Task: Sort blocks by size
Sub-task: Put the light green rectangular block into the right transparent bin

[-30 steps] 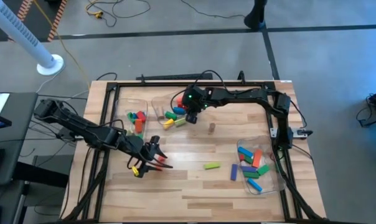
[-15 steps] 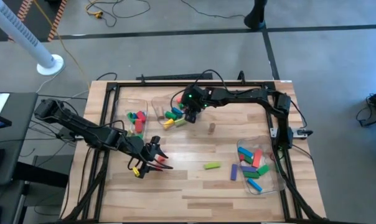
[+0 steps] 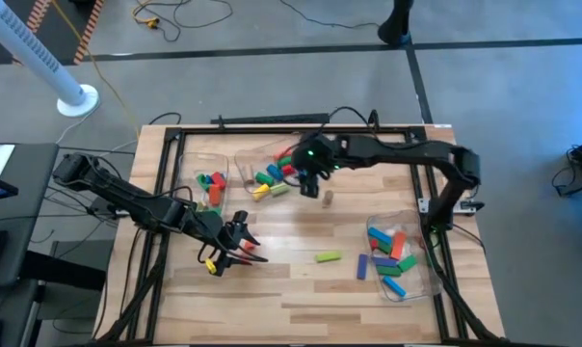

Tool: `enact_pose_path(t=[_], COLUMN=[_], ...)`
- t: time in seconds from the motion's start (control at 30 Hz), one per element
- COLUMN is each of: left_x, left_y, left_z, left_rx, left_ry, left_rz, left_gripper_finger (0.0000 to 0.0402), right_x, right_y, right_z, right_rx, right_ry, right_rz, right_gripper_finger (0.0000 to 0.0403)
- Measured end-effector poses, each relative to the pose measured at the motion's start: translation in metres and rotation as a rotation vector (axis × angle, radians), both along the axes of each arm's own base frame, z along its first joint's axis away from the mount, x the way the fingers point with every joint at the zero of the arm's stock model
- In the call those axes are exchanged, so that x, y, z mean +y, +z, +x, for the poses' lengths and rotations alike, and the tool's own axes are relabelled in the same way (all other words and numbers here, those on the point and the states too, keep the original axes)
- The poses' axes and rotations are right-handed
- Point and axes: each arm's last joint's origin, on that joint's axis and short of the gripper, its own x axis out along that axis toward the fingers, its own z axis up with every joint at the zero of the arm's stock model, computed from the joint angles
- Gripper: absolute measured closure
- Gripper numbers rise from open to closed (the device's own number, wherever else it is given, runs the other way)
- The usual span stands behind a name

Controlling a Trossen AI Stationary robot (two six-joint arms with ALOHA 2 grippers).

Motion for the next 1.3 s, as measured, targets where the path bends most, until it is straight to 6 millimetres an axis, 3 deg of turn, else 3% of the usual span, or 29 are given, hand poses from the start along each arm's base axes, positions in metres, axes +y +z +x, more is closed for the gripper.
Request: enact_pose_path(t=[0.2, 0.33, 0.47, 0.63, 0.93, 1.3], left_x=[-0.001, -0.003, -0.006, -0.009, -0.01, -0.01], left_y=[-0.001, -0.008, -0.019, -0.033, -0.033, -0.031], left_z=[0.001, 0.004, 0.01, 0.019, 0.022, 0.023], left_rx=[0.003, 0.024, 0.063, 0.082, 0.062, 0.043], left_ry=[-0.002, -0.013, -0.025, -0.034, -0.03, -0.025], left_rz=[0.007, 0.032, 0.066, 0.089, 0.078, 0.067], left_gripper_finger=[0.0134, 0.0134, 0.0134, 0.0134, 0.0134, 0.0134], right_x=[0.052, 0.092, 0.131, 0.169, 0.181, 0.178], right_y=[0.034, 0.044, 0.04, 0.018, -0.035, -0.084], right_z=[-0.035, -0.055, -0.062, -0.066, -0.075, -0.086], right_rx=[0.063, 0.125, 0.183, 0.25, 0.419, 0.422], right_ry=[0.057, 0.101, 0.15, 0.211, 0.125, 0.102], right_rz=[0.07, 0.124, 0.167, 0.144, 0.131, 0.143], right_gripper_finger=[0.0163, 0.0163, 0.0163, 0.0163, 0.0163, 0.0163])
